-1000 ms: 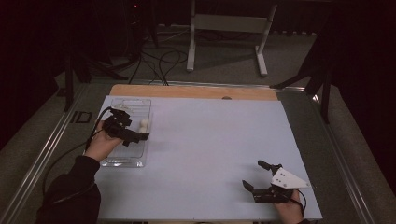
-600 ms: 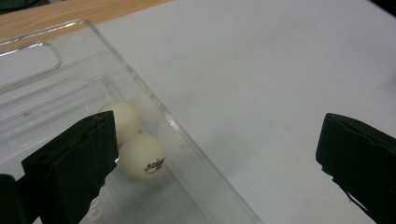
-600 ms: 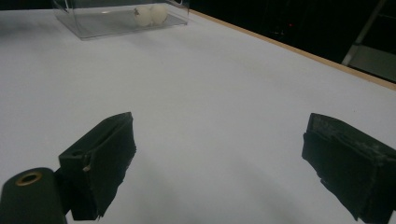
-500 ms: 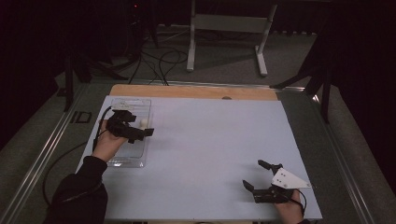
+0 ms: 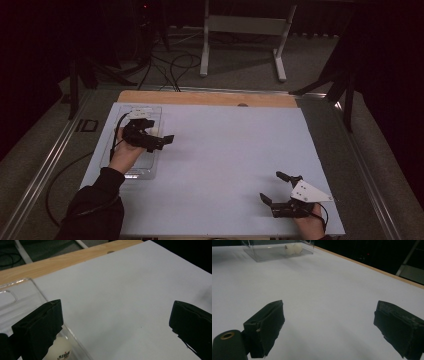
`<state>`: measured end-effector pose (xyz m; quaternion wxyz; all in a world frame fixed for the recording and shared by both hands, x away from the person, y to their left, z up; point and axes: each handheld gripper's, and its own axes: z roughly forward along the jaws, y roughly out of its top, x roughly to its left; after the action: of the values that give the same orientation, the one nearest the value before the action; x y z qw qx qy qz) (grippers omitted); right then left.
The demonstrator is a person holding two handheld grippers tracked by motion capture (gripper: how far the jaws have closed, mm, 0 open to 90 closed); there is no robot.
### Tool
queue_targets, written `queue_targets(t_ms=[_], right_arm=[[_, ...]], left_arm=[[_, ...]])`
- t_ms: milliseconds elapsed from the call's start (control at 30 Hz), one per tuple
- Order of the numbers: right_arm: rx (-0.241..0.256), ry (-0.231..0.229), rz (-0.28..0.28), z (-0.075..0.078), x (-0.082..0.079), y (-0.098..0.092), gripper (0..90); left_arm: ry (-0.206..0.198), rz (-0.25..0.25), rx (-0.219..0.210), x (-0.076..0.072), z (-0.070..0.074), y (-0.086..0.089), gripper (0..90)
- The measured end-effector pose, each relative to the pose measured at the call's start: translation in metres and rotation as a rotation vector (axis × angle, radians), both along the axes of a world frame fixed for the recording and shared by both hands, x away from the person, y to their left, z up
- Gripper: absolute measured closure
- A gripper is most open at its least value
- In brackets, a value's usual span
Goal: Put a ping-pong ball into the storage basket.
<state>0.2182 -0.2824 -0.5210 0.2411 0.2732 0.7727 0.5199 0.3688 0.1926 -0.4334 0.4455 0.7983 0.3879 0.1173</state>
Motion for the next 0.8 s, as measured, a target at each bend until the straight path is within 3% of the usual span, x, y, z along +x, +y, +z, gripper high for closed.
queue_targets(t_ms=[800], right_arm=[[0.004,0.005,0.008,-0.001,0.000,0.000,9.2]], left_arm=[[-0.056,-0.082,-0.021,-0.007,0.006,-0.043,0.0]])
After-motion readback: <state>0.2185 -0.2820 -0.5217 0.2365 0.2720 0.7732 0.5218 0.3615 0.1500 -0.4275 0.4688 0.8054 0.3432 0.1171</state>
